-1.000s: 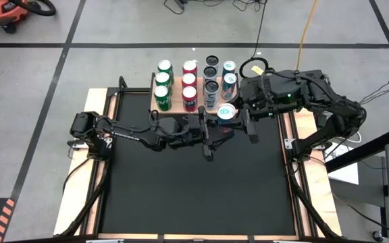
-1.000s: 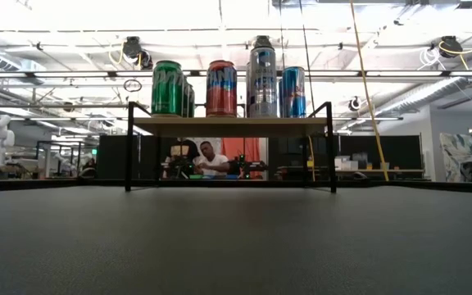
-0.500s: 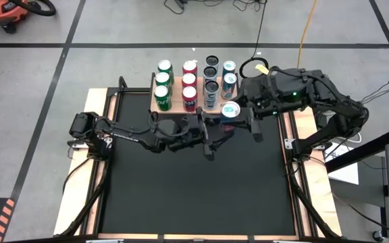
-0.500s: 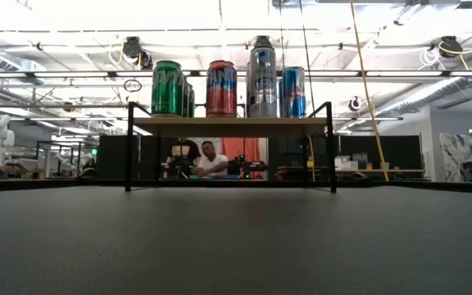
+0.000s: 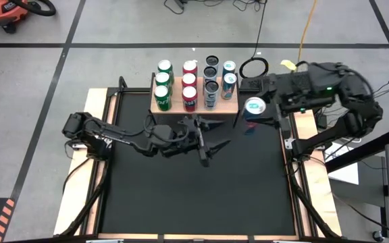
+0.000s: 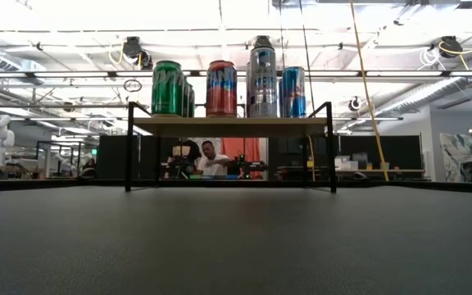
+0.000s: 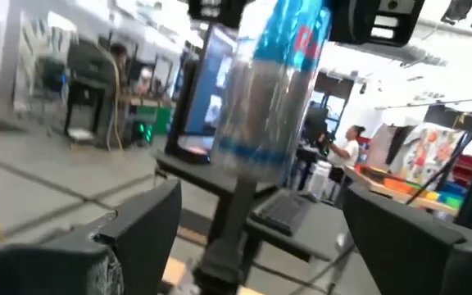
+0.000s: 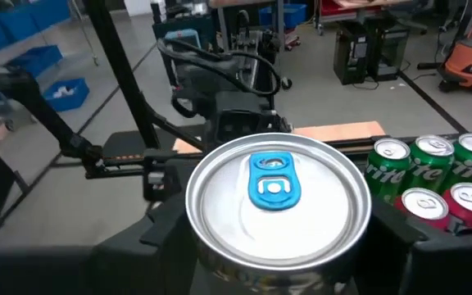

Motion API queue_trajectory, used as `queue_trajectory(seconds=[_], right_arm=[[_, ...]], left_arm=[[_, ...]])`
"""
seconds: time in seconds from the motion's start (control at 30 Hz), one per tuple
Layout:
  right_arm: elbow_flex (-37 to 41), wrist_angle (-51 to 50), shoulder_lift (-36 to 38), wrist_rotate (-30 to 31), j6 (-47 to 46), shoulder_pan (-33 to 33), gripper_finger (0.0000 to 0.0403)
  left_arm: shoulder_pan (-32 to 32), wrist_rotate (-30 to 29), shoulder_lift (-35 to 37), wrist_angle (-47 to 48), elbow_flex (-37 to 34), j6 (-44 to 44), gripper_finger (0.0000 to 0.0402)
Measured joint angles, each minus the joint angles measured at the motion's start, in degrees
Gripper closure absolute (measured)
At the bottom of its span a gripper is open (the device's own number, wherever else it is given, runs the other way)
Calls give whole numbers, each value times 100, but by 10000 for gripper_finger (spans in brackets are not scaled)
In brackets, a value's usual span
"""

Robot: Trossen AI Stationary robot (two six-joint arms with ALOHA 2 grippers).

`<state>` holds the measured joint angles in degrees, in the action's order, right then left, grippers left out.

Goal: Place canned beverage on shelf
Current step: Put the blue soda can on the shelf aligned with the other blue soda can

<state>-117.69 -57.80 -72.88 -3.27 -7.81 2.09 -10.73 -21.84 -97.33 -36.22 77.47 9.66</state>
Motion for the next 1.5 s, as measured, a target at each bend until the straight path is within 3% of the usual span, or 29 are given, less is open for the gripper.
queue_trajectory(seconds=[0.3, 0.5, 0.87, 1.07, 1.3, 1.4, 1.5], right_arm=[[-2, -550, 557, 5, -63, 0, 181], [188, -567, 742, 9, 245, 0, 181], [1840, 136, 1451, 12, 635, -4, 181], [2542, 474, 1678, 4, 987, -200, 181], [2526, 1008, 1669, -315, 1385, -420, 181], [2240, 1294, 1556, -584, 1453, -605, 181], [1776, 961, 1291, -975, 1478, -828, 181]], left_arm=[[-587, 54, 294, 1171, -1, 655, 59], [-982, -291, 296, 1437, -2, 1113, 59], [-1433, -1015, 292, 1767, -7, 1610, 59], [-1492, -1423, 292, 1930, -7, 2448, 59], [-1492, -1551, 292, 1861, -7, 2604, 59], [-1493, -1683, 292, 1864, -7, 2602, 59], [-1503, -1838, 290, 1865, -7, 2600, 59]])
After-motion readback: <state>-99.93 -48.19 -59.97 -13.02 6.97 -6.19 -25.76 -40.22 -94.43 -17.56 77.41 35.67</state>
